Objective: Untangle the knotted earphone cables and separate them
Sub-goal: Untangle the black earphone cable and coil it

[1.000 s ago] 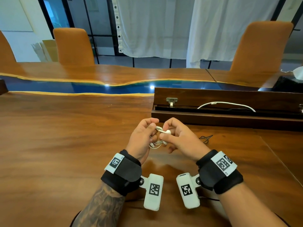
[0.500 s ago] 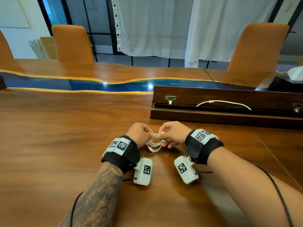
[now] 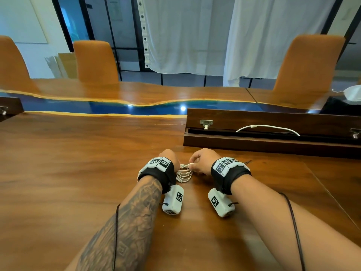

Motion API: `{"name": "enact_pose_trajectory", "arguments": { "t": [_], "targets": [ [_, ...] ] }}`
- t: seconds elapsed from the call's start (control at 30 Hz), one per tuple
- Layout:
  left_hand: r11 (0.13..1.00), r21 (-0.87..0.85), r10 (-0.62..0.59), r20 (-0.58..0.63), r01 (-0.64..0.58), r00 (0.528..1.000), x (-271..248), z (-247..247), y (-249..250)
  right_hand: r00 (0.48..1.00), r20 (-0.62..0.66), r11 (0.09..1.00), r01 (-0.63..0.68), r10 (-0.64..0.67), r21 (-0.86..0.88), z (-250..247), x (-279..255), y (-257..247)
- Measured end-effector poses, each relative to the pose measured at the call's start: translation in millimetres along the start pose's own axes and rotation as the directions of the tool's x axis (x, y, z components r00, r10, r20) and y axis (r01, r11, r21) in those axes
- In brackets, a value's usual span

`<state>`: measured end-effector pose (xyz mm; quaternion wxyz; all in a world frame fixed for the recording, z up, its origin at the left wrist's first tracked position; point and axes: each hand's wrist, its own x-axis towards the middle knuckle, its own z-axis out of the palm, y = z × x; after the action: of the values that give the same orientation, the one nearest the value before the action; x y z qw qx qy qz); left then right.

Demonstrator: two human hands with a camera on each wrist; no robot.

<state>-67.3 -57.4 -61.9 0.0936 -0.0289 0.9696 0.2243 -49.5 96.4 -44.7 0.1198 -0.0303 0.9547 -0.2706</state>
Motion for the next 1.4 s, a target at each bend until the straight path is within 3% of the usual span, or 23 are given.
{"name": "enact_pose_trajectory", "arguments": {
  "t": [0.2, 0.37, 0.5, 0.63, 0.73, 0.87, 1.03, 1.13, 1.2, 1.3, 1.4],
  "targets": [
    [0.998, -0.055, -0.028, 0.057, 0.031, 0.998, -1.5, -6.7, -3.1, 0.998, 0.058, 0.998, -0.014, 0.011, 0.057, 5.9, -3.4, 2.2],
    [0.969, -0.246, -0.023, -0.056, 0.008, 0.998, -4.5, -23.1, -16.8, 0.996, -0.085, 0.99, 0.044, -0.034, 0.13, -21.7, -16.1, 4.5],
    [0.892, -0.427, 0.079, -0.175, -0.148, 0.981, -16.8, -31.9, -9.4, 0.955, -0.28, 0.987, 0.13, -0.098, 0.097, -52.3, -40.1, 17.5],
    [0.812, -0.488, 0.251, -0.201, -0.319, 0.947, -34.8, -28.4, 21.5, 0.921, -0.39, 1.0, -0.014, 0.017, 0.011, -70.9, -60.5, 47.6],
    [0.794, -0.469, 0.332, -0.199, -0.387, 0.922, -39.4, -20.2, 44.3, 0.934, -0.314, 0.976, -0.204, 0.17, -0.077, -70.1, -67.9, 70.9],
    [0.8, -0.438, 0.374, -0.169, -0.41, 0.912, -35.8, -7.2, 62.4, 0.962, -0.159, 0.966, -0.239, 0.221, -0.102, -56.1, -65.9, 85.8],
    [0.858, -0.319, 0.412, -0.041, -0.403, 0.91, -30.9, 8.7, 80.6, 0.967, -0.209, 0.987, -0.157, 0.145, -0.041, -60.0, -57.8, 93.6],
    [0.888, -0.273, 0.404, 0.08, -0.369, 0.911, -25.9, 16.2, 92.7, 0.966, -0.257, 0.998, 0.022, -0.005, 0.062, -68.8, -66.4, 90.0],
    [0.851, -0.34, 0.47, 0.15, -0.401, 0.87, -26.1, 18.3, 99.2, 0.95, -0.302, 0.978, 0.131, -0.077, 0.162, -74.9, -73.5, 85.0],
    [0.734, -0.478, 0.595, 0.11, -0.483, 0.796, -33.8, 9.4, 104.2, 0.912, -0.402, 0.906, 0.235, -0.081, 0.352, -86.2, -78.2, 72.0],
    [0.663, -0.501, 0.633, -0.022, -0.557, 0.774, -33.1, -5.2, 107.1, 0.869, -0.495, 0.757, 0.344, -0.032, 0.555, -104.7, -81.5, 58.6]
  ]
}}
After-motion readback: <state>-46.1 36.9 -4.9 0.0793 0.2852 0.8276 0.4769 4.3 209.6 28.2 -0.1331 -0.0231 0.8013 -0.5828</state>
